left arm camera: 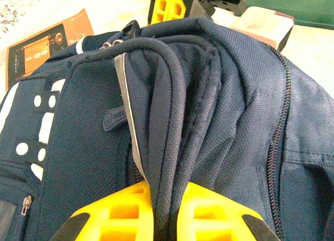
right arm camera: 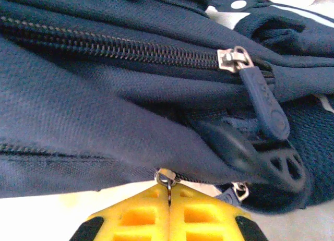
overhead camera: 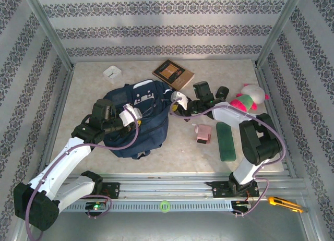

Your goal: Pack the student bag

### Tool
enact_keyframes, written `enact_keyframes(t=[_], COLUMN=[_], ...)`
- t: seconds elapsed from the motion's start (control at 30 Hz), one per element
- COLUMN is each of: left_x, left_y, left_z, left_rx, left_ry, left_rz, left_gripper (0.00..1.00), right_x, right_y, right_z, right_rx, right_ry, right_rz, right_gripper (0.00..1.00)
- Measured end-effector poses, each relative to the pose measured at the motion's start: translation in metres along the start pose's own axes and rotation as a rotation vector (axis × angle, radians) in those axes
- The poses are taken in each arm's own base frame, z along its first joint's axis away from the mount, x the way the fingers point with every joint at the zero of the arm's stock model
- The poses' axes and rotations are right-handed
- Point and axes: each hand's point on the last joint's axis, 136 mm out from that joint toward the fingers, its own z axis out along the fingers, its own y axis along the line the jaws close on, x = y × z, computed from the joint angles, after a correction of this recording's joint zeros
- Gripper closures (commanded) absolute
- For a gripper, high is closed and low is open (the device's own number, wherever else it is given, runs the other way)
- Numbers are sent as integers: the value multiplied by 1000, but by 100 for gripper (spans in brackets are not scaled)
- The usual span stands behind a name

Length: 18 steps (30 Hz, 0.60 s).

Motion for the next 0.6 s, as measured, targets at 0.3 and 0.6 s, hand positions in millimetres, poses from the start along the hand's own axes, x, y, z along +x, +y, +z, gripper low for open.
enact_keyframes(t=[0.3,0.6], left_x=[-6,-8], left_y=[6,16], left_z=[0,14], left_rx=[-26,-56], left_ry=[-21,-24], left_rz=[-20,-58], left_gripper=[100,100], right_x=[-8,-36], right_y=[14,70], right_z=[-16,-19], right_rx=[-15,-115], right_ry=[-40,-98], right_rz=[52,69], right_gripper=[100,100])
